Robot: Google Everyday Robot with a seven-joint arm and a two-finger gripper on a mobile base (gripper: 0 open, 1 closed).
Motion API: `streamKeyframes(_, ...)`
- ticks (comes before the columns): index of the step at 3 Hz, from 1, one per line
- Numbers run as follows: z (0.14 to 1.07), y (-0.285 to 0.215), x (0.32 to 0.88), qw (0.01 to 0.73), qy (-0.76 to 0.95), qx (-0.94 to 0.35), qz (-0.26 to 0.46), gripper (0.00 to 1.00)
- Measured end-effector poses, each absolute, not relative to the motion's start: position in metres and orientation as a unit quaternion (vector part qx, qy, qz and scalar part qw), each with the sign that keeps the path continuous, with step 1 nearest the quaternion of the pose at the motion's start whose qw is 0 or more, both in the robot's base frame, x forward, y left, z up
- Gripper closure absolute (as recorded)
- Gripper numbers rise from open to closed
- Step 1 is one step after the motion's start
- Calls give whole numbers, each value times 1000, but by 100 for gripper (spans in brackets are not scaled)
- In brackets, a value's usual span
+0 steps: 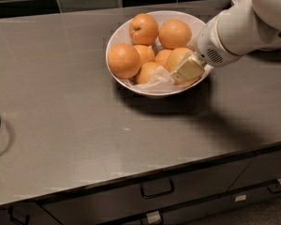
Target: Pick orange from white bowl
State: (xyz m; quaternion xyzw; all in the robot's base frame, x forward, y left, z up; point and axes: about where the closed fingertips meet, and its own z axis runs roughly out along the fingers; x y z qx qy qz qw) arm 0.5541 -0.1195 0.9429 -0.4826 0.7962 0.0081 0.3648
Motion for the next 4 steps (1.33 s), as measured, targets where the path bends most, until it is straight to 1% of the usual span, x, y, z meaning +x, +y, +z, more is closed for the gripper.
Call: streamKeyframes(4,928,-121,560,352,803,-480,13,42)
